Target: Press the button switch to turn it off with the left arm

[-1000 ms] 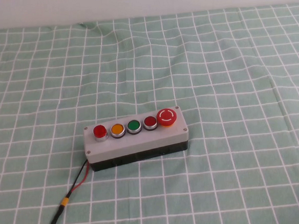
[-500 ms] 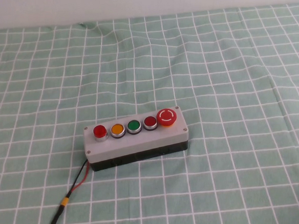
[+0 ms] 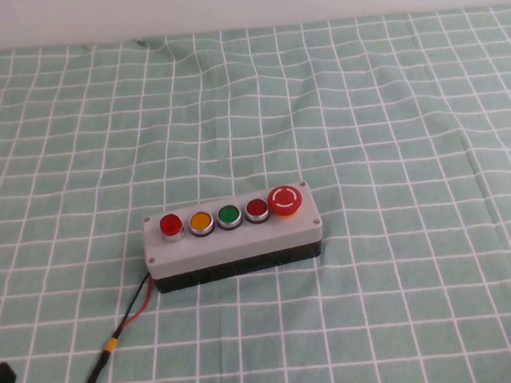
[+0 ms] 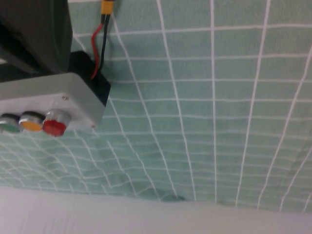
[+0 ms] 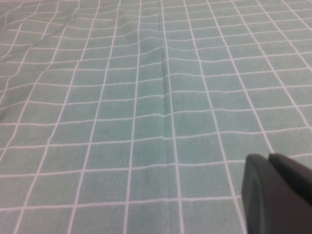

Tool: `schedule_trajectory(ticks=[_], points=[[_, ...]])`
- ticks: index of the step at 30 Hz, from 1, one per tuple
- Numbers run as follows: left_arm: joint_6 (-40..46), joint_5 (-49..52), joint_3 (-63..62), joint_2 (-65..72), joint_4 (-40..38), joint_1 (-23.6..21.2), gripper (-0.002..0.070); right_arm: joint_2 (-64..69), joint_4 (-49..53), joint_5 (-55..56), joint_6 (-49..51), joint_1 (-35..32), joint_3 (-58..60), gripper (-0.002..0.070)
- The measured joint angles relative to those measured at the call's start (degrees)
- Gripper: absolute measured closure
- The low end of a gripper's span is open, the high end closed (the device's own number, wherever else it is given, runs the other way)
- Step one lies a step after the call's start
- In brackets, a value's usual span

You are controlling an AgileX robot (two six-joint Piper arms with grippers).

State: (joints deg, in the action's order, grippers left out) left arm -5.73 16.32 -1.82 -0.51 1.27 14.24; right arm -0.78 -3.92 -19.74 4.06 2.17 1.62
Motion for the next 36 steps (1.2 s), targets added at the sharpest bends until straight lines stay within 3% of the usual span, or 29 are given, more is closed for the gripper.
schedule_trajectory(ticks=[11,36], points=[[-0.5,6.0,3.3,-0.1,1.4,0.0,0.0678,0.0,0.0,0.0,0.0,0.0,0.0,0.0694],[0.0,6.0,3.3,-0.1,1.4,0.0,0.0678,0.0,0.0,0.0,0.0,0.0,0.0,0.0694]])
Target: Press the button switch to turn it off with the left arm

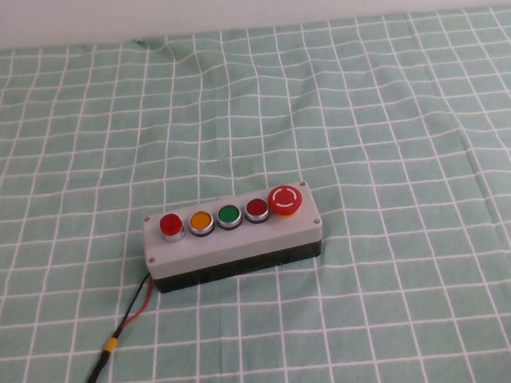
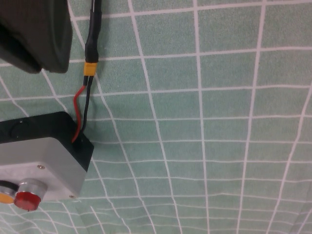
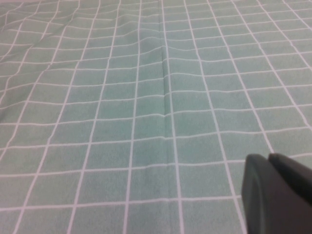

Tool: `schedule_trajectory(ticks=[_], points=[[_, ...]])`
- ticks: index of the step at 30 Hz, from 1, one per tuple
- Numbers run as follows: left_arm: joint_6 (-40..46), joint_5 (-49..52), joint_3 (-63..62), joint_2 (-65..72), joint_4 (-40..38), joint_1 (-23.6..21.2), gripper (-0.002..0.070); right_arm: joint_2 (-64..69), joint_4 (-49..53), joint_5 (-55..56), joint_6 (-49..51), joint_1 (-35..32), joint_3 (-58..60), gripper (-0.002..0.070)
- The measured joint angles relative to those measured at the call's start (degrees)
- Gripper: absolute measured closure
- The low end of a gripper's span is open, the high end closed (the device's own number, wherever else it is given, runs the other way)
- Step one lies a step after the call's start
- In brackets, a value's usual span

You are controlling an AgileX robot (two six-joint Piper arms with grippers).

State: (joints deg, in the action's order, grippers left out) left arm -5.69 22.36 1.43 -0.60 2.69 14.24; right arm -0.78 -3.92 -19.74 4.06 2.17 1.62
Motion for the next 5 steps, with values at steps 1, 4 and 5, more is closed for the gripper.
schedule_trajectory(ticks=[1,4,5], points=[[0.0,0.0,0.0,0.0,0.0,0.0,0.0678,0.0,0.0,0.0,0.0,0.0,0.0,0.0694],[0.0,0.0,0.0,0.0,0.0,0.0,0.0678,0.0,0.0,0.0,0.0,0.0,0.0,0.0694],[0.0,0.0,0.0,0.0,0.0,0.0,0.0678,0.0,0.0,0.0,0.0,0.0,0.0,0.0694]])
